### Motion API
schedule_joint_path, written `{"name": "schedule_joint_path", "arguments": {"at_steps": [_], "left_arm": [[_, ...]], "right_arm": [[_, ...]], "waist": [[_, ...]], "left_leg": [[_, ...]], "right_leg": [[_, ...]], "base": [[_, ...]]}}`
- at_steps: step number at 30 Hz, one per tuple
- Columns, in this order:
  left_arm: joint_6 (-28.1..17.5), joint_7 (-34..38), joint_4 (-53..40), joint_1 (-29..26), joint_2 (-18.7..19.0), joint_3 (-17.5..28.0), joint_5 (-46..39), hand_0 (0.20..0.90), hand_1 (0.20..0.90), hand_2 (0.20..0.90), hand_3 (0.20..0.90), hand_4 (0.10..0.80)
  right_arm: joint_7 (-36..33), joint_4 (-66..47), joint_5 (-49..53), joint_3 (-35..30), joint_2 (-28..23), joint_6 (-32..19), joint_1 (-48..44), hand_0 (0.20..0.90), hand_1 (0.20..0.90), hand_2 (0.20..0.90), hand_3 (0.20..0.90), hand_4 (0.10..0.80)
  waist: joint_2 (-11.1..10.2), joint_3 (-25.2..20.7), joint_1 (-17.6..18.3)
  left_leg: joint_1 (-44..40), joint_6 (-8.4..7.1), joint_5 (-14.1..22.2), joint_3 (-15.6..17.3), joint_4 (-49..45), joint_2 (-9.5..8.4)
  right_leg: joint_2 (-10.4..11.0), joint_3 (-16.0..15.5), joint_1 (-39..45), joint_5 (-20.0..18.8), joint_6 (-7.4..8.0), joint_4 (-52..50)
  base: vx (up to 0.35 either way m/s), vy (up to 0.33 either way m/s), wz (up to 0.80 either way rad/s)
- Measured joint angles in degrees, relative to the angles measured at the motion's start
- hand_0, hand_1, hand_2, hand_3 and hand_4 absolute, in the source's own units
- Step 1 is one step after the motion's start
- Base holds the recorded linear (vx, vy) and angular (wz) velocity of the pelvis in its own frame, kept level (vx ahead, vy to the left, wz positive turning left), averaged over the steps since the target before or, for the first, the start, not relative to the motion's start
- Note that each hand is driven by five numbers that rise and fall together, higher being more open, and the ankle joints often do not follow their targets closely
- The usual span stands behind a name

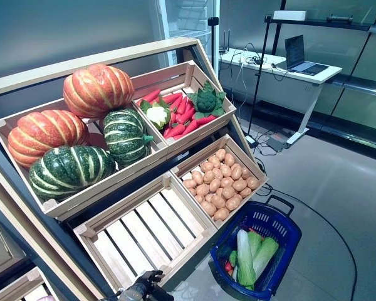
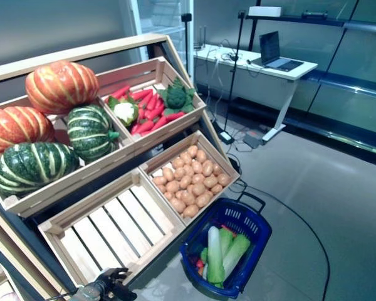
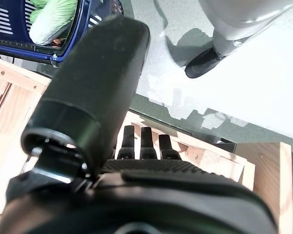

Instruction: Put vegetables into the basket

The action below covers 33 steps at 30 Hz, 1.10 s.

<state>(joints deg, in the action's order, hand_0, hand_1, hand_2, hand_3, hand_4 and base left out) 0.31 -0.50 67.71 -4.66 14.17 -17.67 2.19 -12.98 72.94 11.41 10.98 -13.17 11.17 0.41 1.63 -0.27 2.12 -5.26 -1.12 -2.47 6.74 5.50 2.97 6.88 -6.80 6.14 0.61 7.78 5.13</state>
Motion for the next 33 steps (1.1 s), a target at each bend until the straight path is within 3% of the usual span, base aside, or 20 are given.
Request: {"name": "schedule_joint_path", "arguments": {"at_steps": [6, 11, 13, 17, 20, 26, 33], "left_arm": [[-0.3, 2.07, 0.0, 0.07, -0.13, -1.89, 4.45, 0.9, 0.9, 0.9, 0.9, 0.8], [-3.89, 6.73, -1.3, 1.6, 0.27, -4.49, 8.13, 0.9, 0.9, 0.9, 0.9, 0.8], [-4.74, 7.97, -9.76, 3.48, 1.56, -4.43, 7.97, 0.9, 0.9, 0.9, 0.9, 0.8], [-7.64, 10.17, -36.16, 5.34, 8.12, -4.2, 5.73, 0.9, 0.9, 0.9, 0.9, 0.8], [-11.63, 10.11, -46.13, 4.03, 11.2, -2.41, 3.64, 0.9, 0.9, 0.9, 0.9, 0.8], [-19.1, 1.52, -54.35, -0.37, 13.91, -3.03, -0.45, 0.9, 0.9, 0.9, 0.9, 0.8], [-19.34, -16.32, -56.14, -5.46, 15.92, -18.92, -0.78, 0.9, 0.9, 0.9, 0.9, 0.8]], "right_arm": [[0.32, 0.0, 0.04, 0.12, -0.03, 0.0, 0.0, 0.9, 0.9, 0.9, 0.9, 0.8], [0.32, -0.21, 0.3, 0.3, -0.36, -0.02, 0.0, 0.9, 0.9, 0.9, 0.9, 0.8], [0.32, -0.63, 0.34, 0.29, -0.7, -0.01, 0.14, 0.9, 0.9, 0.9, 0.9, 0.8], [0.3, -2.63, 0.54, -0.06, -1.01, -0.38, 1.47, 0.9, 0.9, 0.9, 0.9, 0.8], [0.29, -2.83, 0.65, -0.81, -1.04, -0.59, 1.69, 0.9, 0.9, 0.9, 0.9, 0.8], [0.29, -2.83, 1.27, -1.12, -0.98, -0.91, 1.62, 0.9, 0.9, 0.9, 0.9, 0.8], [0.3, -2.82, 1.21, -0.54, -0.92, -0.91, 0.59, 0.9, 0.9, 0.9, 0.9, 0.8]], "waist": [[0.02, 0.04, -0.07], [0.28, 0.61, -0.66], [0.46, 1.44, -1.35], [0.42, 2.9, -3.11], [0.49, 3.05, -3.21], [0.42, 3.38, -3.16], [0.46, 3.34, -0.84]], "left_leg": [[-0.3, -0.01, -0.01, -0.17, 0.0, 0.0], [-0.28, -0.02, -0.05, -0.35, -0.01, -0.02], [-0.27, -0.06, -0.11, -0.59, -0.01, -0.03], [0.33, -0.16, -0.46, -1.85, 0.0, 0.01], [0.72, -0.17, -0.48, -2.07, -0.01, -0.02], [1.0, -0.25, -0.55, -2.57, -0.1, -0.04], [0.94, -0.29, -0.56, -2.03, 0.01, 0.01]], "right_leg": [[0.0, -0.07, 0.32, 0.11, -0.19, 0.14], [0.01, -0.11, 0.34, 0.14, -0.24, 0.15], [0.01, -0.11, 0.37, 0.12, -0.26, 0.15], [-0.08, -1.26, 0.44, 0.05, -0.27, 0.15], [-0.06, -1.64, 0.47, -0.04, -0.09, 0.14], [-0.12, -1.84, 0.4, -0.01, -0.1, 0.04], [-0.11, -1.52, 0.31, -0.02, -0.1, 0.0]], "base": [[0.023, 0.01, 0.01], [0.014, 0.003, 0.0], [-0.026, -0.01, 0.05], [-0.036, -0.025, 0.14], [-0.035, -0.023, 0.05], [-0.011, -0.013, 0.03], [0.002, 0.004, -0.02]]}}
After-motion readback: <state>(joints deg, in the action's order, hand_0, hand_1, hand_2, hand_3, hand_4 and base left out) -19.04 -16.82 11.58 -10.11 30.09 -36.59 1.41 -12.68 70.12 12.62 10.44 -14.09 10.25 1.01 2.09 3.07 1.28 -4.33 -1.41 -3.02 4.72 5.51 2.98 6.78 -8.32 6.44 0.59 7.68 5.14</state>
